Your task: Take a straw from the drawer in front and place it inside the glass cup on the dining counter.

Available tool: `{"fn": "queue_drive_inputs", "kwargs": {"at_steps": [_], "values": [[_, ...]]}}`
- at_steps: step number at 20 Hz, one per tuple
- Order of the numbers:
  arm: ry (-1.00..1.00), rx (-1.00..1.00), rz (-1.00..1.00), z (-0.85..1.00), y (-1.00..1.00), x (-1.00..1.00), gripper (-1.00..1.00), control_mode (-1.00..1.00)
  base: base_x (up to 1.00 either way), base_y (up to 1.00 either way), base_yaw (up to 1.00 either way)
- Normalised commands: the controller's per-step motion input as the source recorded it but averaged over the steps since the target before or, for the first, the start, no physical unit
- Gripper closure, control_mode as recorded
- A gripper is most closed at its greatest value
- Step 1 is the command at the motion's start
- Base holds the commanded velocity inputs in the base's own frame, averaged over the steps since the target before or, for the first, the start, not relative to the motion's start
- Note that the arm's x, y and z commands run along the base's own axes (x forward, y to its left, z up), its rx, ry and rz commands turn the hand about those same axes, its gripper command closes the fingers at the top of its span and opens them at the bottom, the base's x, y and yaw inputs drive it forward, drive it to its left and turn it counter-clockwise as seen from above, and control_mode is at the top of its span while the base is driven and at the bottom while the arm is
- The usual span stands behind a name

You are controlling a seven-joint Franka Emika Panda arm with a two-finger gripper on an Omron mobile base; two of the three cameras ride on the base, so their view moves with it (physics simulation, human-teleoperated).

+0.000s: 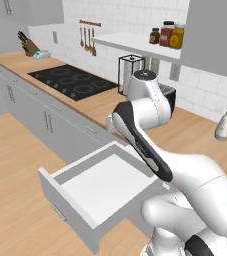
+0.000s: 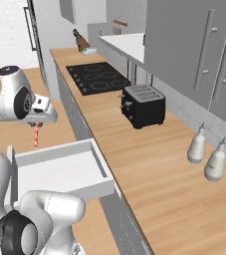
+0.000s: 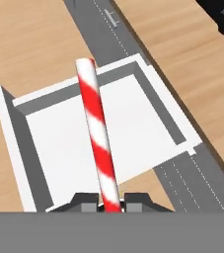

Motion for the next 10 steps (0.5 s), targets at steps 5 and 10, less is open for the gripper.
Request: {"fn": "queue_drive_inputs", "kwargs": {"at_steps": [5,10], "values": [[0.0,0.0,0.0,0.0,0.0,0.0,1.0,1.0,-1.0,0.24,-0.01],[0.0,0.0,0.0,0.0,0.0,0.0,1.0,1.0,-0.7,0.74,0.01]]}}
